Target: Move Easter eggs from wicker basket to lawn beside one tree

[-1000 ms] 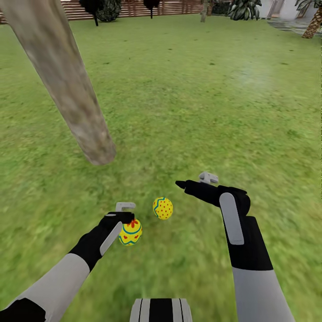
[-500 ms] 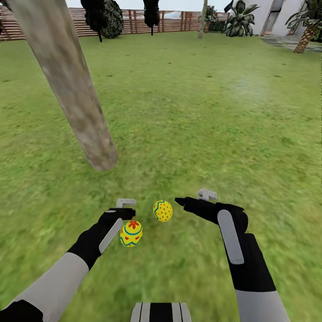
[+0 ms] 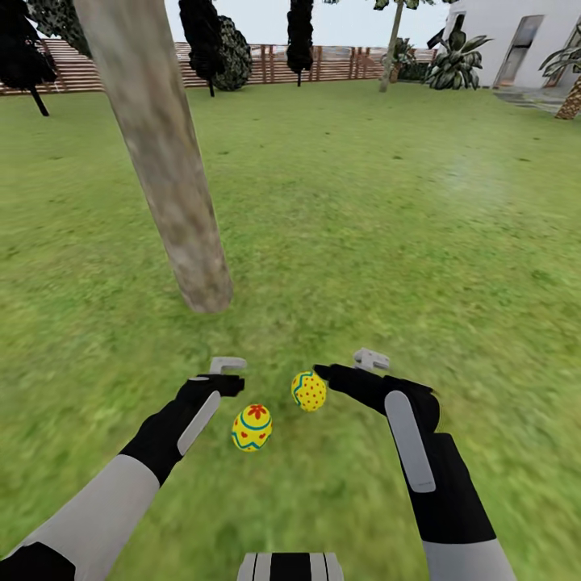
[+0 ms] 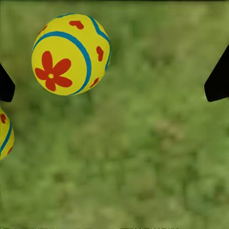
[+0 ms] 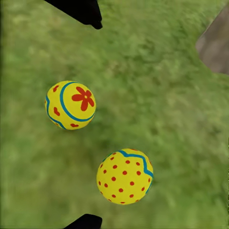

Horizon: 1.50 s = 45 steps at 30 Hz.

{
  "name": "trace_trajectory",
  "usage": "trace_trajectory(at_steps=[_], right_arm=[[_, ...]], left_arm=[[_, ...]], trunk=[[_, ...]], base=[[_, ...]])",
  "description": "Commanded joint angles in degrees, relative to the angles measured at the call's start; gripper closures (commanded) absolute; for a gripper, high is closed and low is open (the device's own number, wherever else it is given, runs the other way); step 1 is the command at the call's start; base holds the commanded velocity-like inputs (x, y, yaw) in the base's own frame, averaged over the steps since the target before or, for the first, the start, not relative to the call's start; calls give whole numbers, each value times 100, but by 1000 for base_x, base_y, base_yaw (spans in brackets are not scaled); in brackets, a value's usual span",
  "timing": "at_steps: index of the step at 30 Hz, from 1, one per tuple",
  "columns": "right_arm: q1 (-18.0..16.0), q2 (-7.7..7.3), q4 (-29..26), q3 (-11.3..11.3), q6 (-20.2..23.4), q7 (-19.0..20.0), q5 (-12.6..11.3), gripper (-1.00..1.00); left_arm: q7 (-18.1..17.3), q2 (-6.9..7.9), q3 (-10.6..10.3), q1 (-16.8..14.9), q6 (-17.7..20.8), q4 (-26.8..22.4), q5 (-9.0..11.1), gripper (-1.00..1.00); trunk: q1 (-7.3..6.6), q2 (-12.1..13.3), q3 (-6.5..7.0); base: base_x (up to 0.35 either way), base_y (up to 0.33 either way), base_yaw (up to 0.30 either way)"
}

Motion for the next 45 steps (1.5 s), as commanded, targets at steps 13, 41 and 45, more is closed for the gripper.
trace_trajectory(at_steps=[13, 41, 45], right_arm=[[48, -26, -1, 38, 52, -21, -62, -100], [72, -23, 4, 26, 9, -69, -59, -100], [74, -23, 4, 32, 12, -67, -61, -100]], left_arm=[[63, 6, -22, -9, 37, 55, 63, -100], [544, -4, -13, -16, 198, 57, 108, -100], [547, -3, -8, -29, 379, 62, 113, -100]], trunk=[[-34, 16, 254], [-107, 53, 737], [-117, 58, 798]], base=[[0, 0, 31], [-111, 0, 143], [-1, 0, 195]])
